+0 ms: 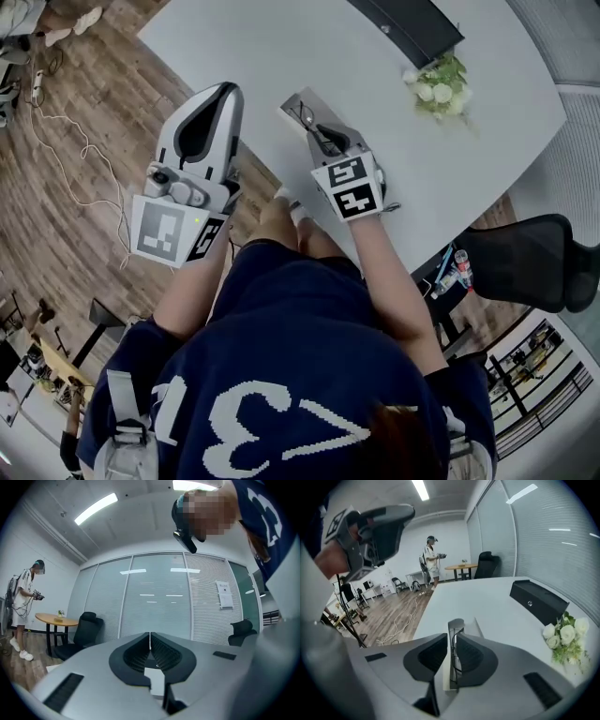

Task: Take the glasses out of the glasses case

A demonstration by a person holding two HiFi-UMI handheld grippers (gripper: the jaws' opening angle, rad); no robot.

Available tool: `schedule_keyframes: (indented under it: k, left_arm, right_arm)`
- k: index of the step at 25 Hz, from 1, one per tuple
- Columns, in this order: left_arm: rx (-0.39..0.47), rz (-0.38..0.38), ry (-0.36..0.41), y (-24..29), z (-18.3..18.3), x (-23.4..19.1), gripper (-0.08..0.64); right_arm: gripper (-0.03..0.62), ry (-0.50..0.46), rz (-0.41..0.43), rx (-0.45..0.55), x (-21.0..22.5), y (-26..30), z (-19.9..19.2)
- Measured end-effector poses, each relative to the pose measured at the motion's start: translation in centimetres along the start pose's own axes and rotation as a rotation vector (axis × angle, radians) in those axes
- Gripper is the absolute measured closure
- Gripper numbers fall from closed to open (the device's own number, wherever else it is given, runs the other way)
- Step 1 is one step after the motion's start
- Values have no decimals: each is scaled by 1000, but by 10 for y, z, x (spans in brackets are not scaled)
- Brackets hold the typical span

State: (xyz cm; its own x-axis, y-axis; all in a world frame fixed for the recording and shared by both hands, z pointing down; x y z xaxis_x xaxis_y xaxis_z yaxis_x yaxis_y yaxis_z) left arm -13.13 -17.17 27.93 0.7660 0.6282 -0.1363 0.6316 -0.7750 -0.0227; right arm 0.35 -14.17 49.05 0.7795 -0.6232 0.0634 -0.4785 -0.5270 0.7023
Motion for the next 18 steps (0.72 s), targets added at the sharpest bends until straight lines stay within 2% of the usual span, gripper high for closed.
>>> schedule_keyframes:
  k: [2,6,12,14,18]
  left_arm:
    - [-12,11,-7,-5,-6,-5,540]
    - [-35,31,-20,-12,-16,-12,540]
    - [-46,39,-34,-17,-23,-19,540]
    - [-45,37,-38,-16,-24,-19,540]
    - [-43,34,-41,-13,-25,-19,540]
  right_arm:
    - [491,-25,-6,-67,-1,19,-11]
    - [491,-50,-33,-152,2,37,-22]
    - [492,47,-5,-142,4,40,-23]
    - [515,83,-10,-132,9,38,-25]
    - [505,76,12,-142,14,40,-28]
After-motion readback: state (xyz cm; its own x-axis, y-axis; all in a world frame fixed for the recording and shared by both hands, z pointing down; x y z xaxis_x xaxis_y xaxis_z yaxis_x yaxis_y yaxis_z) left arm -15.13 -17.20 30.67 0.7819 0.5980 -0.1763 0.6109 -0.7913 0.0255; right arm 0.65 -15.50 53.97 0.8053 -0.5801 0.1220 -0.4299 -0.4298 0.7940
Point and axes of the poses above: the fingertips, and each gripper's own axes: y forward along the fingers, x to its right, z out of its top, the point moved 4 cm from there along -y, backward along the fingers, and after that the axes turned 4 degrees about -y, right-handed, at the moved point
